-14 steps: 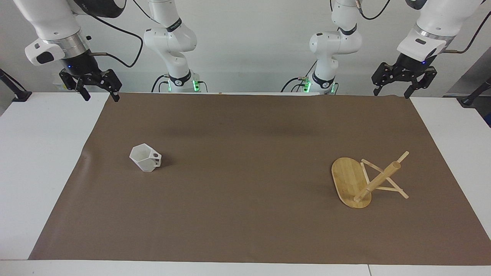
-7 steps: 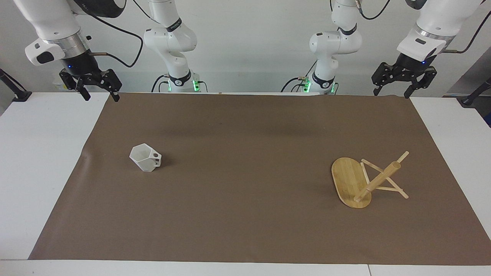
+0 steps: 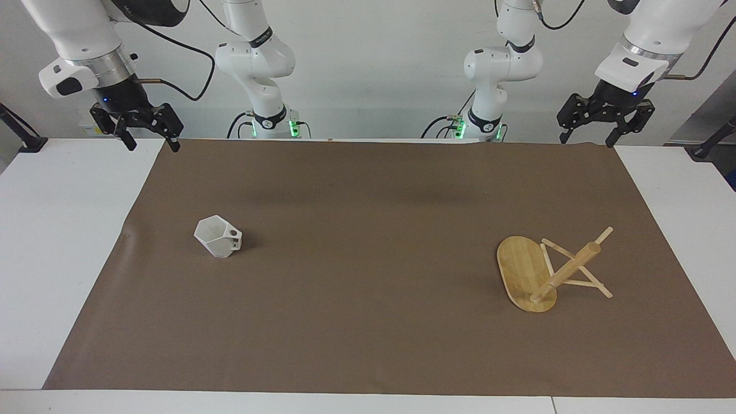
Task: Hang cup on rack
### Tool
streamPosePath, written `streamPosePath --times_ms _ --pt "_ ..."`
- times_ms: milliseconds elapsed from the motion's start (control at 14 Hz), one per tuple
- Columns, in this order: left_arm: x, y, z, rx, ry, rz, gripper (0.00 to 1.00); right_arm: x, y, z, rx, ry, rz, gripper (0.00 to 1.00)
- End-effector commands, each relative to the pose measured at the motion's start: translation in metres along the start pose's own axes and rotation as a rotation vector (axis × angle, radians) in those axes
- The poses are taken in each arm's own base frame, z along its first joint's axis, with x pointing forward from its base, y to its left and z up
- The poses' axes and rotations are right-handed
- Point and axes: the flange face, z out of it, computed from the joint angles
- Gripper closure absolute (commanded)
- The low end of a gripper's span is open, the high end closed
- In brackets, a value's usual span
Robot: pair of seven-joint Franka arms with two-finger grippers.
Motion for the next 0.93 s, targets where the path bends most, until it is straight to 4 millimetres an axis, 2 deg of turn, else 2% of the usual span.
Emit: streamPosePath --times_ms 0,357,857 --pt "-0.009 -0.001 0.000 -0.011 -0.004 -0.008 0.00 -0.011 -0.001 0.004 0.007 0.000 0.012 0.00" --pt "-0.009 -0.001 0.000 -0.011 -0.004 -0.008 0.00 -0.014 -0.001 0.015 0.008 0.010 0.006 0.00" --pt "-0.009 -0.001 0.000 -0.011 -0.004 -0.008 0.00 -0.012 -0.001 0.054 0.005 0.046 0.001 0.00"
